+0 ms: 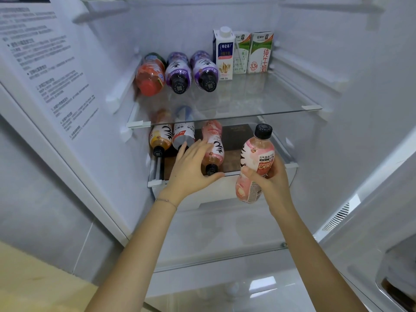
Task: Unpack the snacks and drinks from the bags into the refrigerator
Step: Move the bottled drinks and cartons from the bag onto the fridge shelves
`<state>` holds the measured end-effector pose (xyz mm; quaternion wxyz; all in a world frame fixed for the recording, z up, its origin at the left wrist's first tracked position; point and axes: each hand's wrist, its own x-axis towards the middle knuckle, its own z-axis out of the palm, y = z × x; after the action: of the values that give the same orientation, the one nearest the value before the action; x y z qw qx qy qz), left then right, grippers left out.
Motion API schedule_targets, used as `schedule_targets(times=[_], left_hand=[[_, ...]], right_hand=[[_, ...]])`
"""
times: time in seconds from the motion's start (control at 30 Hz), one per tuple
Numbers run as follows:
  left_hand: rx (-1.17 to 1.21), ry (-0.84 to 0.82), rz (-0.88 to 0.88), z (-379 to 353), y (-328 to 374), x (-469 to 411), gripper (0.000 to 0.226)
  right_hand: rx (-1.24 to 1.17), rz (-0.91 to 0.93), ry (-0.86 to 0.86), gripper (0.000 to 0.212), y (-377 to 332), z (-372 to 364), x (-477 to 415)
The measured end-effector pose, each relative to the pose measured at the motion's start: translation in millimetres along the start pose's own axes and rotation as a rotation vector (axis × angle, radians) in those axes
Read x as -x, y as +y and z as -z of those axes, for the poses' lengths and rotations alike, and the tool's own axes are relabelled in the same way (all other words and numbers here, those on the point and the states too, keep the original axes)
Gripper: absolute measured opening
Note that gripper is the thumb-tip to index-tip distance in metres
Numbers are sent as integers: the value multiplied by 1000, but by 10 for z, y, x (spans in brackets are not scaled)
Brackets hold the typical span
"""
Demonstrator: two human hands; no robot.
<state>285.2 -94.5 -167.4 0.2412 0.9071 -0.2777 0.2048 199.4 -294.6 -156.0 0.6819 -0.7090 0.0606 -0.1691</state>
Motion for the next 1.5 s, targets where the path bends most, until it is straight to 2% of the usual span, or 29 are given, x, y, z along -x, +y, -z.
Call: schedule_targets(times=[0.13,0.27,0.47,0.67,0.87,1.0,1.5], left_hand=[[-39,-52,-27,72,-43,-97,81],[-73,9,47,-37,-54,-171,79],[-144,81,138,-137,-94,-264,78],[-153,61,196,-116,-167,-296,78],[-160,34,231,-117,-211,-351,76],[-208,21,242,-137,-206,-375,76],[-262,-40,304,-156,-190,-489,77]], right_hand=[[-5,7,-8,72,9,-2,6],[-41,35,-44,63,-28,10,24],[-42,55,-82,65,-86,9,-3],[-102,68,-121,72,-115,48,27],[-126,90,-61,62,-184,30,4],[-131,109,-89,69,-239,15,-28],[-10,231,-182,72,-273,-57,-125]])
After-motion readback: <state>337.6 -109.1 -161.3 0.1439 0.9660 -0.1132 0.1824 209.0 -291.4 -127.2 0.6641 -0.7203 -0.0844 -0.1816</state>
